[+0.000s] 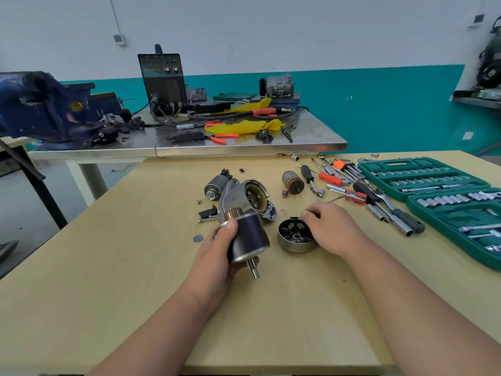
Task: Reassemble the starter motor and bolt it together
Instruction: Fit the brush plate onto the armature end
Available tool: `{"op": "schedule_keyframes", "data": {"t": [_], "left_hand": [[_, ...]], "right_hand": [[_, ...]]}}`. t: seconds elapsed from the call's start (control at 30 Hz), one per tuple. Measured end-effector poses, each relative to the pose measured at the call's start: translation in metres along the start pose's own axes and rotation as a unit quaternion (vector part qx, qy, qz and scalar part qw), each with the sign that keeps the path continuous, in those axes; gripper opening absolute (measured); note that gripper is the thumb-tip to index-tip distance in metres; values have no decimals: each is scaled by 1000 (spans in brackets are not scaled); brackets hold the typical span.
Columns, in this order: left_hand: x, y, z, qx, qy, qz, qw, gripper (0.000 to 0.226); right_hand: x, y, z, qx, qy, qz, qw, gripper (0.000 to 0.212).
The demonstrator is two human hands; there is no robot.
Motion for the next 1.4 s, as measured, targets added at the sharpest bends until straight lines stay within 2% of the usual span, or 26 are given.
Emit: {"op": "schedule_keyframes", "data": {"t": [0.1,0.17,0.23,0.3,0.37,0.43,0.47,0.53,0.63,0.7,0.83,0.93,1.07,1.17,1.4], "left_hand": [[-2,-2,-2,7,48,76,996,52],[-4,-2,-3,15,86,112,990,56],[-5,1,-5,26,113,144,983,63],[-4,4,-8,26,122,167,978,64],[-3,6,-10,18,131,188,973,70],[-2,6,-11,1,132,201,971,74],[-1,4,-10,-16,131,204,970,71],[0,-2,-7,-57,122,199,971,58],[-3,-11,0,-109,109,175,972,44],[-5,-14,3,-124,111,160,973,47],[-5,-16,6,-136,106,146,974,53],[-5,-14,5,-134,98,132,977,54],[1,-11,5,-144,36,93,985,51],[6,-11,6,-164,-12,69,984,64],[13,-12,10,-179,-67,45,981,63]], "right_hand": [[-28,10,12,57,101,7,993,19],[-54,15,30,78,181,-27,980,13],[-76,15,51,48,241,-79,966,12],[-91,7,69,-22,263,-124,956,17],[-101,-4,79,-64,290,-105,949,17],[-105,-10,81,-64,292,-97,949,21],[-104,-11,79,-55,280,-103,953,28],[-100,-12,74,-42,257,-116,959,57],[-97,-18,75,-99,254,-129,953,102],[-95,-21,78,-137,269,-98,948,112],[-98,-20,81,-122,322,-19,939,121],[-100,-19,83,-99,345,-6,933,118],[-102,-13,86,-57,367,-24,928,107],[-107,-7,91,-4,415,-36,909,102],[-112,3,100,104,486,-51,866,91]]}}
Point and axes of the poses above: each hand's wrist, its own z-axis away from the middle knuckle, its own y-axis out of the back of the hand, x = y × z, the point moved 7 cm from there along -z, towards the middle knuckle, and after that the axes turned 10 degrees about x, right-handed, at the moved point
